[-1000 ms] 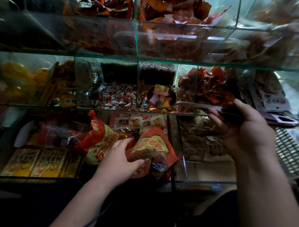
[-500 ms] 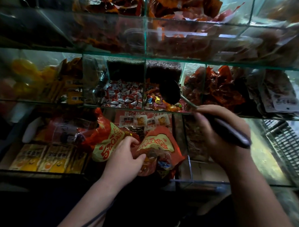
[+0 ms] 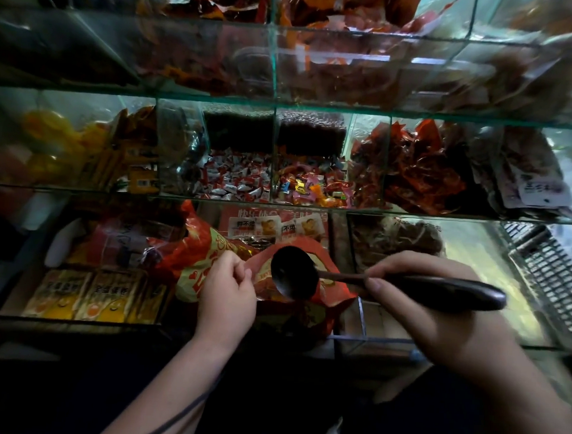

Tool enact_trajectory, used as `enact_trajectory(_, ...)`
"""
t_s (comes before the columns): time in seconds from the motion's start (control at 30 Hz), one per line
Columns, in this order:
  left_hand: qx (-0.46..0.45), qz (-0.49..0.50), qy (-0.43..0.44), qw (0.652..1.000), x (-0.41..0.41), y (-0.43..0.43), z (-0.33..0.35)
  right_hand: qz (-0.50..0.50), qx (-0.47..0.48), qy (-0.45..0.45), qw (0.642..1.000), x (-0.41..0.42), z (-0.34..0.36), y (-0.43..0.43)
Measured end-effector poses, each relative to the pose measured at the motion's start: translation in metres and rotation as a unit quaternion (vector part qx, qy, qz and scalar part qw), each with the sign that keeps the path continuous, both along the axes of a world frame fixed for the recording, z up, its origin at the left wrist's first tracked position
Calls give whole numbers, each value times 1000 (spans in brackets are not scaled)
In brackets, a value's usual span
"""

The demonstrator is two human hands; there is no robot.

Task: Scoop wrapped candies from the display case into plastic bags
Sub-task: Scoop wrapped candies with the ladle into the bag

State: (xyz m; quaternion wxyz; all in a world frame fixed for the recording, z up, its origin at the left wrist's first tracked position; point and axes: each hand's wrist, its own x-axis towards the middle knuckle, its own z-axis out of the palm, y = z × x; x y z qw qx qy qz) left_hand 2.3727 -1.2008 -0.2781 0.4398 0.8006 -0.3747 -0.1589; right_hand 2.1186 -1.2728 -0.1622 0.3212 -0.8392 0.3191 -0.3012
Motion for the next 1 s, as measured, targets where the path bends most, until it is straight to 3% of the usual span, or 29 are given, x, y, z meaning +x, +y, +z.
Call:
enact_trajectory(0.2, 13, -123, -92, 988, -6, 13, 2, 40, 16, 69, 997, 44, -6, -2)
enact_trajectory(0.37, 224, -231, -147, 935, -6, 13, 1, -31, 95, -19, 995, 39, 1, -9)
enact_trajectory(0.47, 218, -289, -108, 926, 1, 10, 6, -63, 79, -14, 995, 39, 6, -14)
enact_trajectory(0.57, 167, -335, -54, 926, 27, 15, 13, -72, 65, 76, 992, 41, -1, -22)
enact_trajectory(0.67, 167, -319, -41, 932, 49, 20, 15, -53, 80, 139, 986, 47, -18, -28)
enact_trajectory(0.77, 173, -258, -3, 951, 45, 19, 14, 42, 179, 127, 975, 50, -29, -26)
enact_trajectory(0.87, 192, -187, -24, 963, 30, 15, 15, 127, 202, 132, 962, 48, -30, -19)
enact_trajectory(0.93, 245, -191, -64, 948, 22, 12, 14, 143, 197, 150, 958, 46, -28, -18)
enact_trajectory(1.0, 311, -232, -39, 921, 19, 12, 7, 117, 177, 161, 964, 46, -29, -20)
